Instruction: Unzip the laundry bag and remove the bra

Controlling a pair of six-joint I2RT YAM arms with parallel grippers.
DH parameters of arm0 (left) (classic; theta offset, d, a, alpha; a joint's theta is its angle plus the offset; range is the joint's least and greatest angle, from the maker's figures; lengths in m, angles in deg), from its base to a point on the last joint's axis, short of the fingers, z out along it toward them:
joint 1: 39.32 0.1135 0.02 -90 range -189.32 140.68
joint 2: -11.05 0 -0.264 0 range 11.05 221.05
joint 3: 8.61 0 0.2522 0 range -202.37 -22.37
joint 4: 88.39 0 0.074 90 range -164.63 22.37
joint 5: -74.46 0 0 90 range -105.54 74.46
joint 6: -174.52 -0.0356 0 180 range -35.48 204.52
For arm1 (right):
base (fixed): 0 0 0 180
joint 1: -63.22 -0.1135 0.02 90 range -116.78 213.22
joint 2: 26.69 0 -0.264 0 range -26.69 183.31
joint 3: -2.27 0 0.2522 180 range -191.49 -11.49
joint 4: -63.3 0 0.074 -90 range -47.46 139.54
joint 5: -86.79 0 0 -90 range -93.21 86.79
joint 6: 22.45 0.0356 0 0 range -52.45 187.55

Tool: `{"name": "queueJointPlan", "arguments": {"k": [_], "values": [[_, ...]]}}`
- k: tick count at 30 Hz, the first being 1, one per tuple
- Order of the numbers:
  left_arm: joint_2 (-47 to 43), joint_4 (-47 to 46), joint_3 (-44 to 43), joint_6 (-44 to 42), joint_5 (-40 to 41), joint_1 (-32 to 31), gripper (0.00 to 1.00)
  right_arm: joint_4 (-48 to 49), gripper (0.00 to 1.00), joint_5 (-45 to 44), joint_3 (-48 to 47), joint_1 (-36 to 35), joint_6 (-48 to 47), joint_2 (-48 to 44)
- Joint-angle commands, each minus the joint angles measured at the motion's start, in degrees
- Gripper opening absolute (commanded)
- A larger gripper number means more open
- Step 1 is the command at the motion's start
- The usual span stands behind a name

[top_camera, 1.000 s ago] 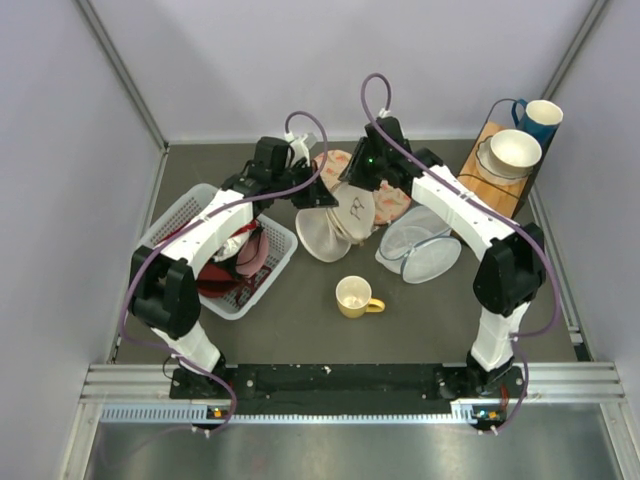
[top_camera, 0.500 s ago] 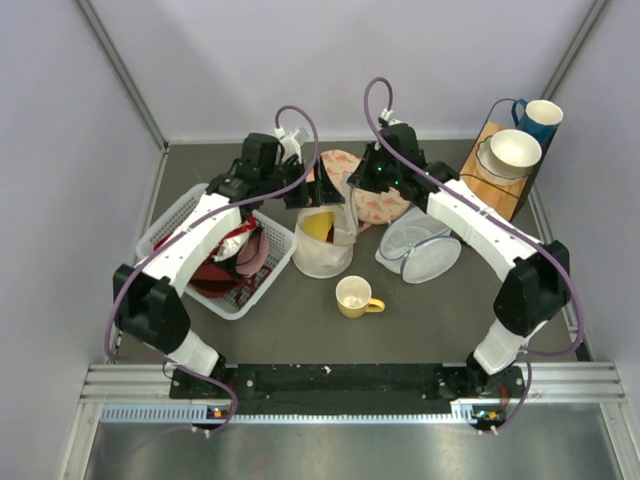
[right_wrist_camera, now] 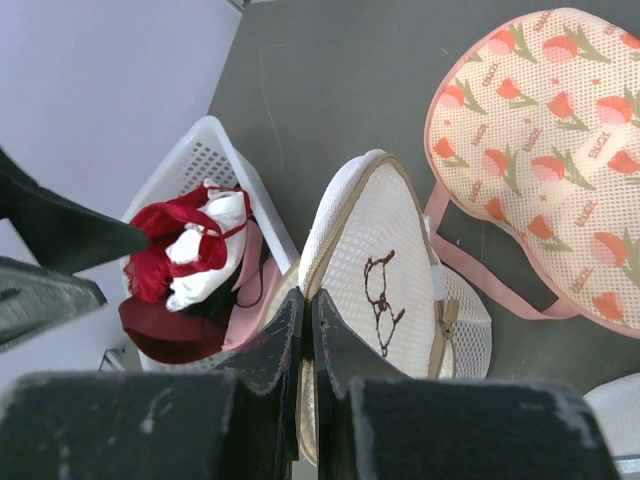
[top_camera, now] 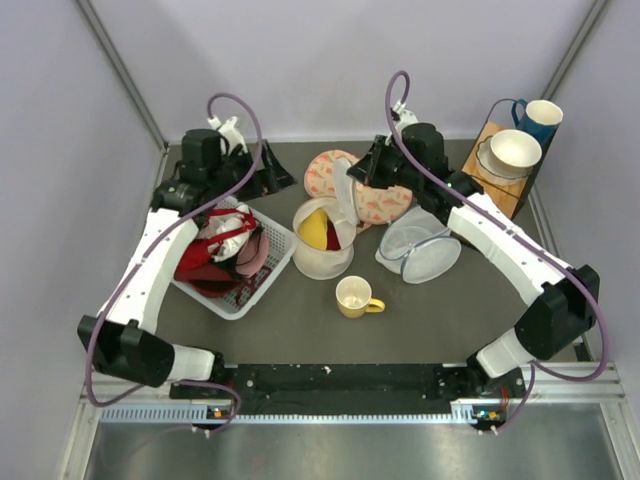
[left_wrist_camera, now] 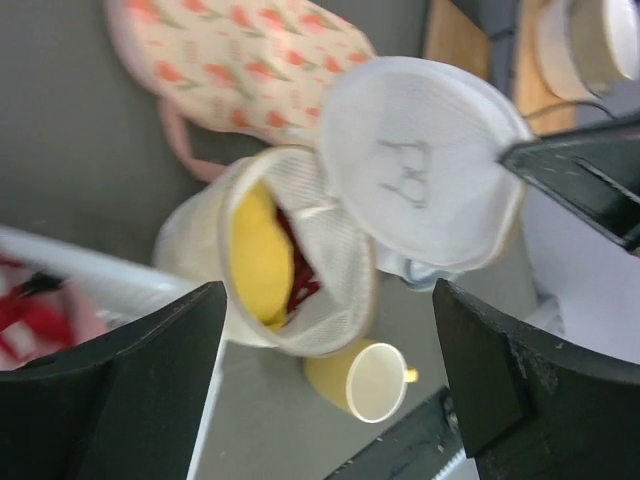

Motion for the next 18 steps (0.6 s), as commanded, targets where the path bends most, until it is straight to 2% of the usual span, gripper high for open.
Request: {"name": "queueJointPlan", "arguments": {"k": [1,3,6,12,13,14,16,18], "values": [[-6.44,8.89,-4.74,-5.8,15.41,1.49,0.89,3.99,0.0,1.36,1.78,0.48,-0.36,-4.29],[-7.15,13.02,-6.06,-6.51,20.61,2.02,0.88,4.16,0.0,1.53,2.4,0.48,-0.45,-4.56],[-8.03,14.09,-6.42,-7.74,21.24,2.02,0.88,5.04,0.0,1.79,3.46,0.48,-0.36,-4.82],[-7.68,12.69,-4.32,-7.13,17.47,2.02,0.86,5.83,0.0,2.94,4.16,0.48,-0.01,-4.73],[-7.51,11.2,-3.88,-8.52,11.72,1.68,0.85,5.83,0.0,2.76,4.42,0.57,-0.01,-5.0],[-6.46,11.36,-3.61,-8.88,10.88,0.02,0.83,6.09,0.0,2.59,4.69,0.48,-0.18,-5.69],[-4.44,13.28,-4.74,-8.62,14.1,-3.32,0.74,6.27,0.0,1.89,5.47,0.39,-0.45,-6.49],[-0.75,13.65,-7.02,-7.75,15.43,-9.82,0.68,6.8,0.0,1.53,6.44,0.57,-0.54,-7.63]]}}
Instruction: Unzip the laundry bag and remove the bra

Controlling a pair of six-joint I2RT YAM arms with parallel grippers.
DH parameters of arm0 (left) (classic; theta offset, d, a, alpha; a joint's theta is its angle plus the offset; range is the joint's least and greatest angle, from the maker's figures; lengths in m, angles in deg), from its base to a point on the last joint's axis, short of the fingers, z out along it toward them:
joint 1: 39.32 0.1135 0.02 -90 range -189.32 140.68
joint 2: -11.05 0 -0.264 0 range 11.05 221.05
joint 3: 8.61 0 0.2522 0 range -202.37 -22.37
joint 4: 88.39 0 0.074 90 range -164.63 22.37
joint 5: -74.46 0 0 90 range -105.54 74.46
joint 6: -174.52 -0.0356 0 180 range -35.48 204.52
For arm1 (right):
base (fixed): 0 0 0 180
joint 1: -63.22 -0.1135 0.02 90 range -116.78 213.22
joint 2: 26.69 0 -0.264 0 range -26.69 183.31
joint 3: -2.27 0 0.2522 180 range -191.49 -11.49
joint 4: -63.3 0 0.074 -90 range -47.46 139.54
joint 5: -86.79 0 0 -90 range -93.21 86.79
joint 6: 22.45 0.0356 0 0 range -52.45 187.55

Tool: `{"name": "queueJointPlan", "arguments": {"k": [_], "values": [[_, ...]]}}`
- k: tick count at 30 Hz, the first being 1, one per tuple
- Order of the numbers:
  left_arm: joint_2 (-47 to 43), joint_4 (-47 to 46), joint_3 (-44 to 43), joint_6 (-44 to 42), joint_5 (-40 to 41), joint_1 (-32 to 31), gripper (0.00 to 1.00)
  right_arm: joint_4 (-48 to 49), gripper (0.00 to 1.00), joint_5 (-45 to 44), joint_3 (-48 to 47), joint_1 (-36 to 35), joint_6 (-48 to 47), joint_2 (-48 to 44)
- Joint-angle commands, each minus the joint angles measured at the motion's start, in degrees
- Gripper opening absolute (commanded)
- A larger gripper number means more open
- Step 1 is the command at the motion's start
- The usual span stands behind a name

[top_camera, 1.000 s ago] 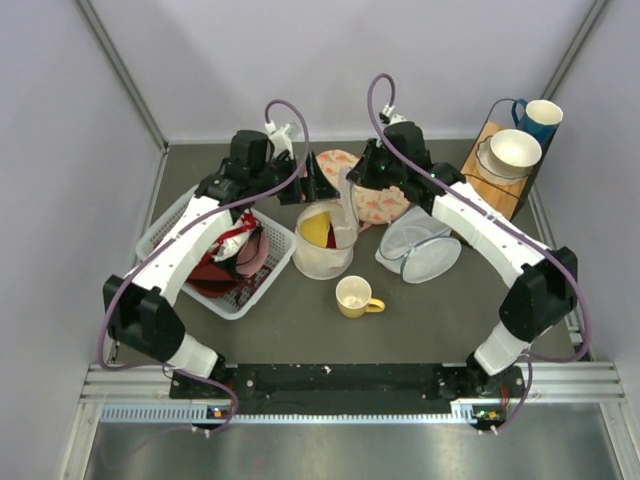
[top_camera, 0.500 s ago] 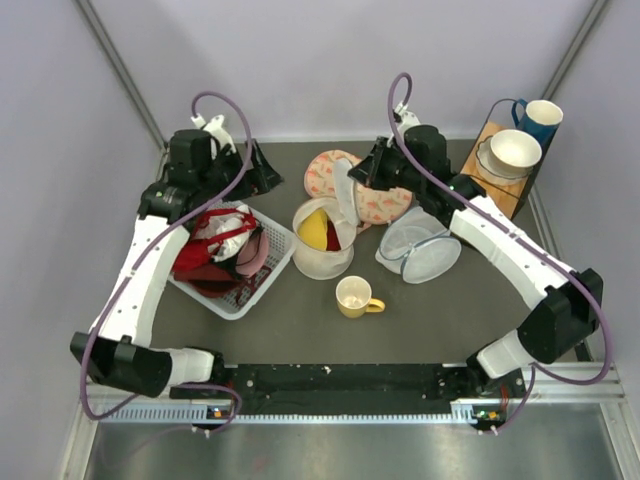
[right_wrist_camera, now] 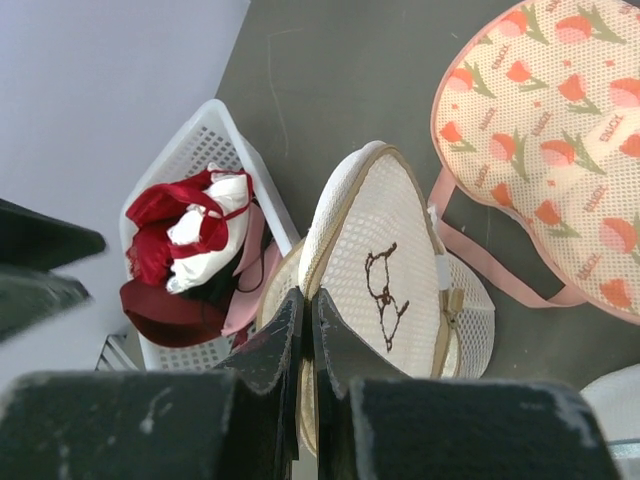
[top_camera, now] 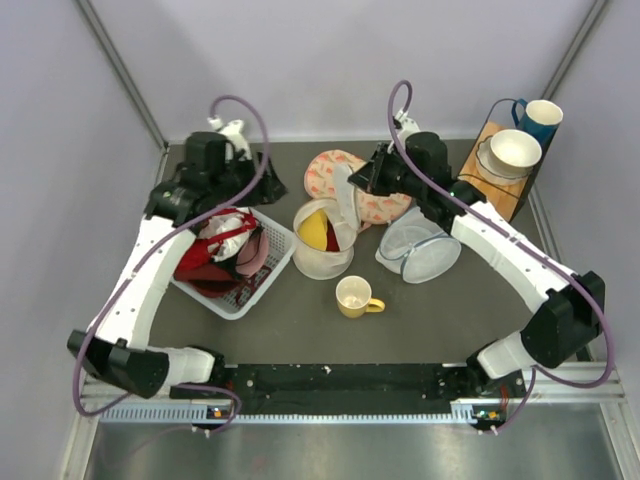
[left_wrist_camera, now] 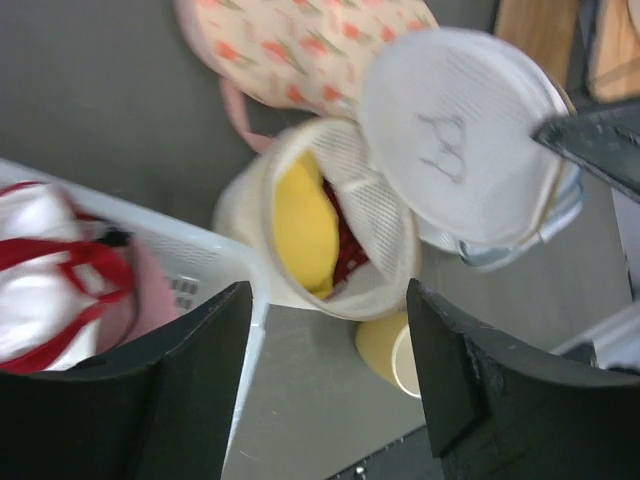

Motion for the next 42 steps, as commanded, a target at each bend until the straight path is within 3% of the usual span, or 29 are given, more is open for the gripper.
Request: {"name": "queueJointPlan", "arguments": {"k": [1,3,9,13,18,21,25,26,27,28,37,42], "values": [[6.34,0.64,-3.45,0.88,-0.47,-10.07,0.67,3.7,0.0,-0.67,1.96,0.24,-0.6,-4.77],[10.38,0.55,-5.2,2.91,1.19,-13.51,0.65,3.96,0.0,-0.94,2.76,0.42,-0.51,-5.3],[16.89,-3.66,-3.37,5.29,2.07,-15.18,0.57,3.96,0.0,-1.2,5.83,1.47,0.19,-7.67],[21.81,-2.26,-3.37,5.81,7.43,-16.86,0.49,3.87,0.0,-1.64,6.8,2.08,-0.6,-9.34],[28.05,-3.31,-5.03,8.1,9.36,-17.65,0.53,3.79,0.0,-1.38,8.47,2.61,-1.3,-11.01],[31.39,-3.14,-6.87,8.9,15.07,-18.53,0.53,3.96,0.0,-1.12,9.44,2.7,-1.3,-11.63],[35.7,0.02,-8.55,10.21,19.46,-18.79,0.48,4.31,0.0,-0.5,10.67,3.4,-0.86,-12.51],[35.71,0.81,-8.47,10.3,20.35,-18.97,0.42,4.4,0.0,-0.5,10.93,3.67,-0.86,-12.77],[35.36,1.17,-8.55,10.48,20.97,-19.06,0.09,4.4,0.0,-0.5,11.46,3.84,-0.86,-13.21],[34.14,1.34,-8.55,10.48,21.32,-19.06,0.0,4.4,0.0,-0.59,11.81,4.37,-0.95,-13.39],[19.29,3.81,-9.43,7.49,23.78,-19.06,0.0,4.75,0.0,-1.12,13.66,5.87,-0.78,-14.27],[20.76,5.82,-8.81,9.68,27.91,-20.9,0.0,5.28,0.0,-0.5,13.66,5.87,-0.25,-13.83]]}}
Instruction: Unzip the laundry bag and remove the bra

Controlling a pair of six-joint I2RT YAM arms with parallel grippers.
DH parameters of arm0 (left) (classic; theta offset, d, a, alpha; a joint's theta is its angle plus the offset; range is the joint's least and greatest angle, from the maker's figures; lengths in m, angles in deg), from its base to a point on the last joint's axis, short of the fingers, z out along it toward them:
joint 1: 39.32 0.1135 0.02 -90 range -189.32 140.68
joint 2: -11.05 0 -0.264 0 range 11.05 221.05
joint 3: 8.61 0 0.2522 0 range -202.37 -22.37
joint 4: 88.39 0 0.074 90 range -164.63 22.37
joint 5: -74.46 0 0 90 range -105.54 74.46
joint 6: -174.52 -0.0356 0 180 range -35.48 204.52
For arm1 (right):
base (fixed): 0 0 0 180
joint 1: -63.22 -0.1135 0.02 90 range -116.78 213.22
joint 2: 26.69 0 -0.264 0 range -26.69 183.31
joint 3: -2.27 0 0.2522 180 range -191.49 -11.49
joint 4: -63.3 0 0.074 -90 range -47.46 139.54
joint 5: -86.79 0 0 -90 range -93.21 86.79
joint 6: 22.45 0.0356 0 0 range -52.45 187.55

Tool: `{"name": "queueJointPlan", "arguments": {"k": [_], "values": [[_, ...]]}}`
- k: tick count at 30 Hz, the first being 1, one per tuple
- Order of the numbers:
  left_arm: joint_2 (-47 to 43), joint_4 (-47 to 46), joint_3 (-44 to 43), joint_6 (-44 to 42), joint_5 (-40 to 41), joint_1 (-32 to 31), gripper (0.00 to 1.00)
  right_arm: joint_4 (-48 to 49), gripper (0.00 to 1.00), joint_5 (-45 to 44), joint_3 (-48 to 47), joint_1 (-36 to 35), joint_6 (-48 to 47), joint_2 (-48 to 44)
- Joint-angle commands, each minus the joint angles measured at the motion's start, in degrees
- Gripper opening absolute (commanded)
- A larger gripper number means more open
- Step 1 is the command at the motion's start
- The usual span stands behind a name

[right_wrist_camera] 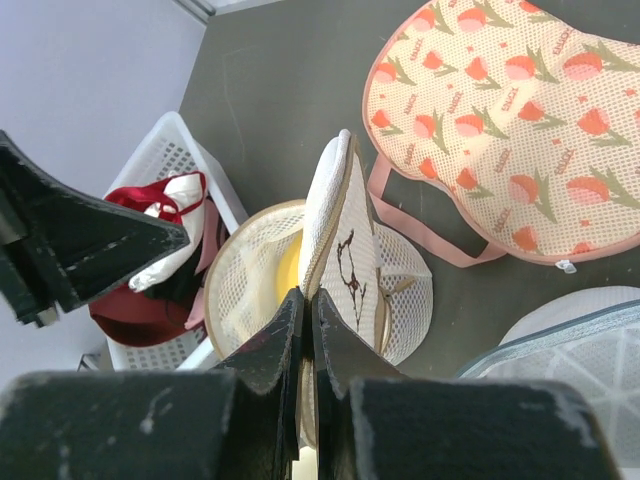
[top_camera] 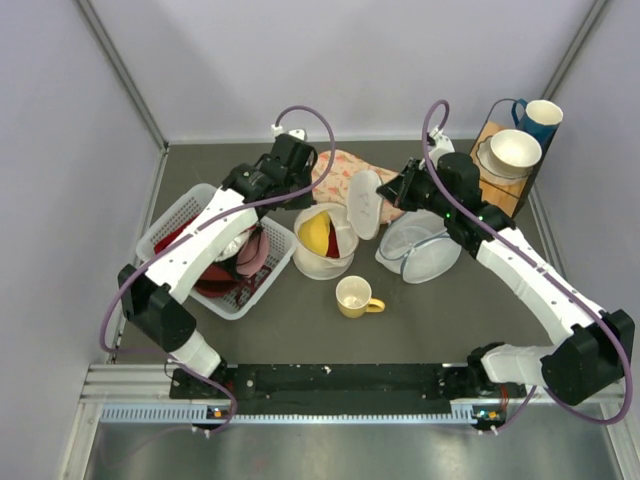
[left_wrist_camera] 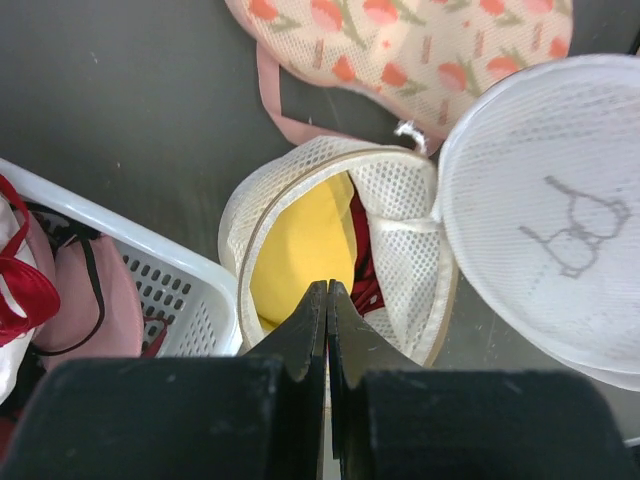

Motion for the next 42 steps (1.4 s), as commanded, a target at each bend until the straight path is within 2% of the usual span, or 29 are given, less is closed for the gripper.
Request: {"name": "queueJointPlan", "arguments": {"k": [1,6,7,8,9,10,13,16,21,23,26,28,29,30,32,33,34,38,42], "values": [[1.05,2.83,-0.82,1.9,5.55,-2.3,0.0,3.14,0.0,0.31,-0.04,0.29,0.08,-1.56],[1.14,0.73,0.5,1.21,8.8,-5.02,0.0,3.14,0.0,0.66,0.13,0.38,0.17,-1.48],[2.88,0.81,0.15,0.95,11.51,-6.07,0.01,3.14,0.0,0.75,0.13,0.29,0.25,-1.39],[4.29,3.08,-1.85,1.29,14.93,-6.78,0.05,3.22,0.0,0.83,0.22,0.29,0.25,-1.39],[5.7,4.93,-3.0,3.21,17.23,-7.4,0.15,3.22,0.0,1.1,0.22,0.29,0.25,-1.3],[8.15,6.16,-4.06,4.45,18.47,-8.01,0.2,3.14,0.0,1.18,0.22,0.29,0.25,-1.3],[9.84,4.96,-3.11,6.04,18.57,-8.11,0.33,2.87,0.0,1.1,0.39,0.29,0.25,-1.48],[11.5,2.14,-1.08,5.07,18.04,-8.11,0.42,2.87,0.0,1.27,0.66,0.29,0.17,-1.57],[15.37,1.61,-0.99,4.63,17.16,-8.28,0.46,2.96,0.0,2.85,0.66,0.29,0.61,-0.78],[15.73,0.47,0.06,4.46,17.69,-8.19,0.59,3.22,0.0,3.38,0.92,0.21,0.78,-0.51],[17.48,-1.38,0.33,3.41,19.0,-8.28,0.69,3.92,0.0,4.0,1.18,0.29,1.31,-0.25],[19.93,-1.12,-0.89,3.23,20.58,-8.28,0.68,4.1,0.0,4.61,1.01,0.21,1.57,0.37],[20.73,0.27,-1.6,3.32,21.29,-8.28,0.63,4.19,0.0,4.7,1.01,0.29,1.75,0.45],[21.26,0.98,-2.04,3.84,21.9,-8.37,0.45,4.28,0.0,4.79,0.92,0.29,1.75,0.46],[20.66,1.6,-2.22,4.54,23.05,-8.28,0.23,4.19,0.0,4.53,1.01,0.29,1.57,0.28],[19.17,1.52,-1.96,4.72,23.14,-8.37,0.07,4.19,0.0,4.35,1.01,0.29,1.57,0.28],[18.46,1.52,-1.7,4.72,23.22,-8.46,0.0,4.28,0.0,4.35,1.01,0.29,1.57,0.45],[15.21,4.59,-3.97,4.72,21.22,-8.81,0.0,4.72,0.0,5.32,1.01,0.21,2.19,1.42],[7.67,7.14,-6.09,2.1,16.48,-8.72,0.0,4.72,0.0,3.74,1.45,0.21,1.66,1.42]]}}
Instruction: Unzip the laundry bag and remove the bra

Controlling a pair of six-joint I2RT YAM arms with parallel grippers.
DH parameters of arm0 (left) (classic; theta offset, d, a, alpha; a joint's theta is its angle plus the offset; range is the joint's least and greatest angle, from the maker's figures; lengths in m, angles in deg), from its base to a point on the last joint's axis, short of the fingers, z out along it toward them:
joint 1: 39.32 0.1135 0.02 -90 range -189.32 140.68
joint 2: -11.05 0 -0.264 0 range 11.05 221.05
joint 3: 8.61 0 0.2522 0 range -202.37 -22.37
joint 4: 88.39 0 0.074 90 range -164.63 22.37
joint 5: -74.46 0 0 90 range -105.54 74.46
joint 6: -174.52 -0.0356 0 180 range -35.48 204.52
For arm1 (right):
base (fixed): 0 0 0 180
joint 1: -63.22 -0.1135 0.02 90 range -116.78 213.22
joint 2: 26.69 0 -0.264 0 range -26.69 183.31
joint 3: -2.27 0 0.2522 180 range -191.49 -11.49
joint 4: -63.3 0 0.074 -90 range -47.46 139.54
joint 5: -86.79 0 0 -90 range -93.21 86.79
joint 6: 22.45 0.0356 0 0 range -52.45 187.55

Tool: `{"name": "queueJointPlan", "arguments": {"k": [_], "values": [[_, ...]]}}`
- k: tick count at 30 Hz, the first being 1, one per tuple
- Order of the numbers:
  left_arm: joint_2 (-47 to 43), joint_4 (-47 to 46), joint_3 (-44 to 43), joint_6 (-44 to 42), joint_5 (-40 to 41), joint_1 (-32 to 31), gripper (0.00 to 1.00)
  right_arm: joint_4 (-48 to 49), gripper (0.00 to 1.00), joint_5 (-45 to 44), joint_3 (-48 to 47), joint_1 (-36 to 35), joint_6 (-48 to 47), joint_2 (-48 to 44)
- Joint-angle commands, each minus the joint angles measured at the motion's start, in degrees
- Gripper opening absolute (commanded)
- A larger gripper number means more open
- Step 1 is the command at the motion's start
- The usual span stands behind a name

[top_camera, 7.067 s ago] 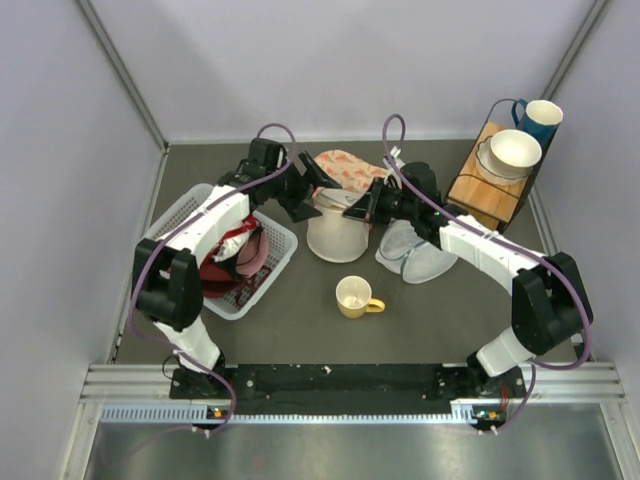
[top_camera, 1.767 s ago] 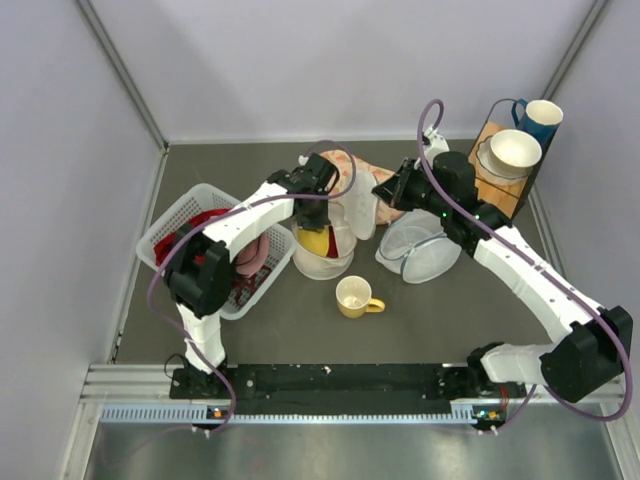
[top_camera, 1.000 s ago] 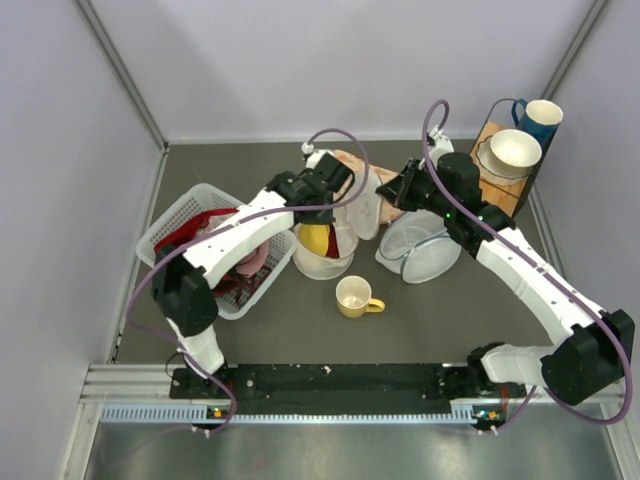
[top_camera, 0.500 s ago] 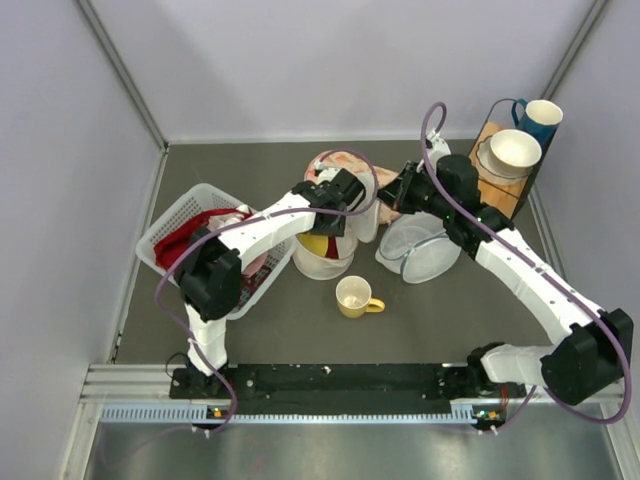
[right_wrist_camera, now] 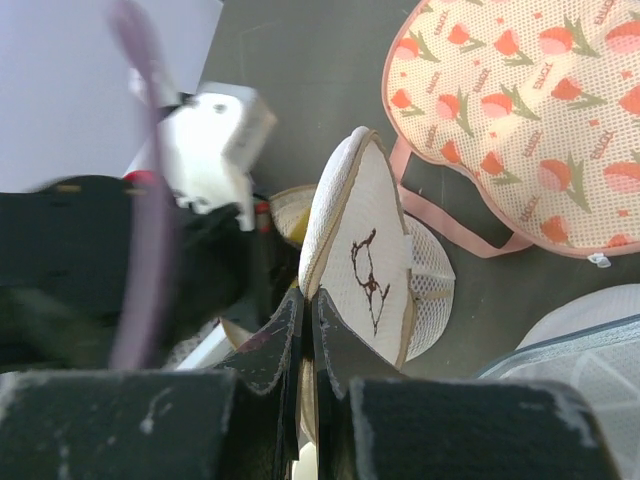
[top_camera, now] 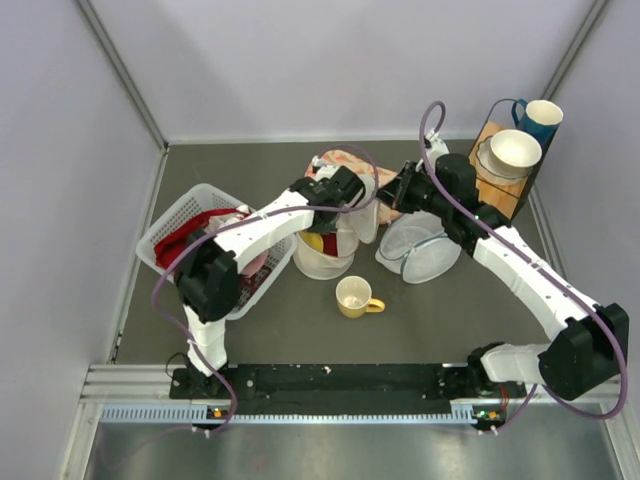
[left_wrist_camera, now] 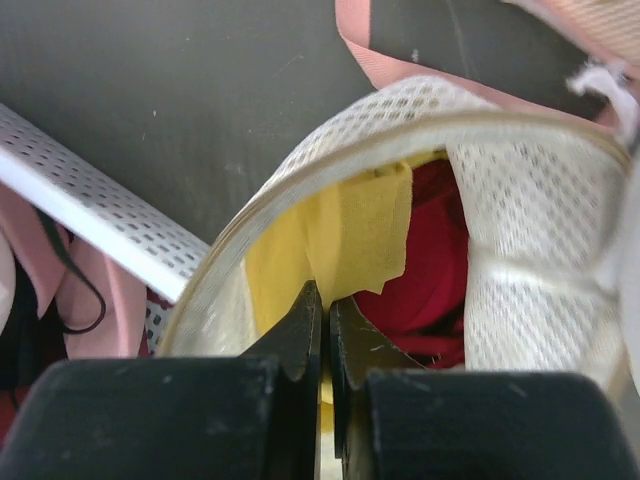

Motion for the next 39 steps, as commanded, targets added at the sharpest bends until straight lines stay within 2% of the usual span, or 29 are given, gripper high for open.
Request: {"name": "queueJointPlan", "arguments": {"k": [1,3,8,17,28,33,35,38,39], "values": [[-11.67,2.14,-4.65,-2.37,-5.02,-0.26,0.0,2.75,0.0,-0.72,0.23,-0.04,-0.09,0.24],[-15.35,1.61,-5.17,-5.01,-9.23,-0.26,0.0,2.58,0.0,-0.81,0.23,0.05,-0.18,0.59],[-19.33,3.81,-9.13,-7.39,-11.8,0.0,0.0,2.92,0.0,-0.2,0.4,-0.04,0.0,1.47],[-23.9,-2.43,-14.57,-7.82,-18.92,1.41,0.0,2.67,0.0,-0.2,0.23,-0.12,-0.09,0.95],[-23.46,2.66,-32.31,-10.81,-9.96,2.64,0.0,1.96,0.0,-1.52,0.4,-0.12,-0.7,-0.55],[-23.81,4.16,-36.46,-13.89,-6.62,2.64,0.0,1.96,0.0,-1.87,0.14,-0.12,-1.05,-0.72],[-24.25,5.99,-37.26,-14.59,-2.16,2.9,0.0,1.96,0.0,-1.61,0.05,-0.12,-1.06,-0.72],[-25.83,8.81,-36.56,-12.94,-1.33,6.49,0.0,1.96,0.0,-0.99,-0.04,-0.12,-1.06,-0.55],[-26.36,11.6,-36.29,-11.97,-3.43,11.12,0.0,2.05,0.0,-0.82,-0.13,-0.12,-1.06,-0.46]]}}
